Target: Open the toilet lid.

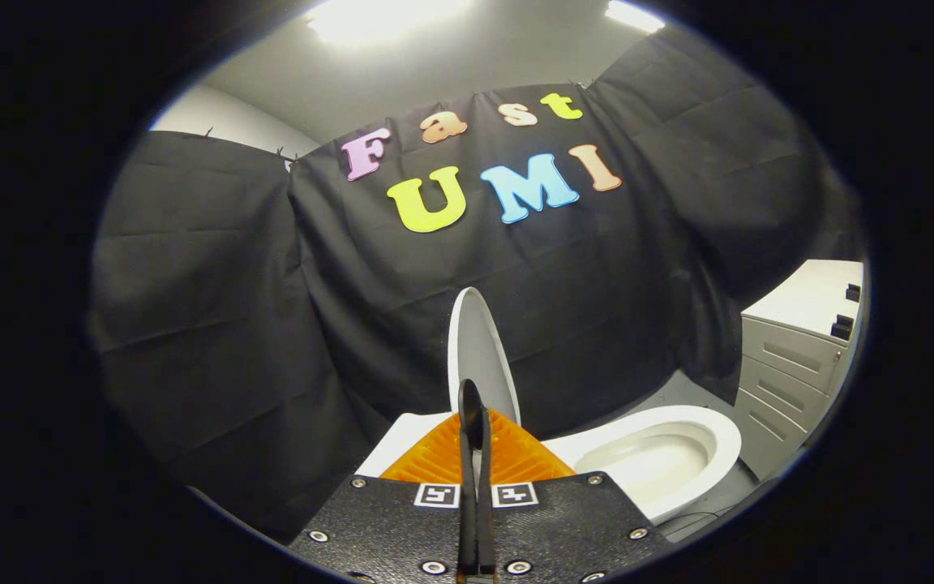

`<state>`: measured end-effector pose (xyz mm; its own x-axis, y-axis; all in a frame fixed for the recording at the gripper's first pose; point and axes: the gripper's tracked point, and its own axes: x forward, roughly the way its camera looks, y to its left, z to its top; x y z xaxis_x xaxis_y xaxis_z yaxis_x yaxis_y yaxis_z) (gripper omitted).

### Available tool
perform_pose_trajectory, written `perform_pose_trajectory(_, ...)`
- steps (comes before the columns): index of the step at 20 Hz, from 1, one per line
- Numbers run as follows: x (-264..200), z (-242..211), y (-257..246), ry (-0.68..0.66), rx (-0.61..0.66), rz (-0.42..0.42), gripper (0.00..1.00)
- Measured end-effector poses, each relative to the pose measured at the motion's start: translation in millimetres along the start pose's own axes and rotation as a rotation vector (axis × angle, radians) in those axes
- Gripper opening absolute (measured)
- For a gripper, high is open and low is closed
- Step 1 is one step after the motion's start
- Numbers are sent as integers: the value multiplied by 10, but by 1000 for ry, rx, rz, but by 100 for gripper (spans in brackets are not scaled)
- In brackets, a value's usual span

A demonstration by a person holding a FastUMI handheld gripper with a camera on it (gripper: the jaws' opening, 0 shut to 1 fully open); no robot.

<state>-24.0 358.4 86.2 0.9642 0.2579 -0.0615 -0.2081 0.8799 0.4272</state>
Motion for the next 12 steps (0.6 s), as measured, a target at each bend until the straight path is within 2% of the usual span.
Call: perform_pose_trajectory(12,96,-309,731,18,-73,90,0)
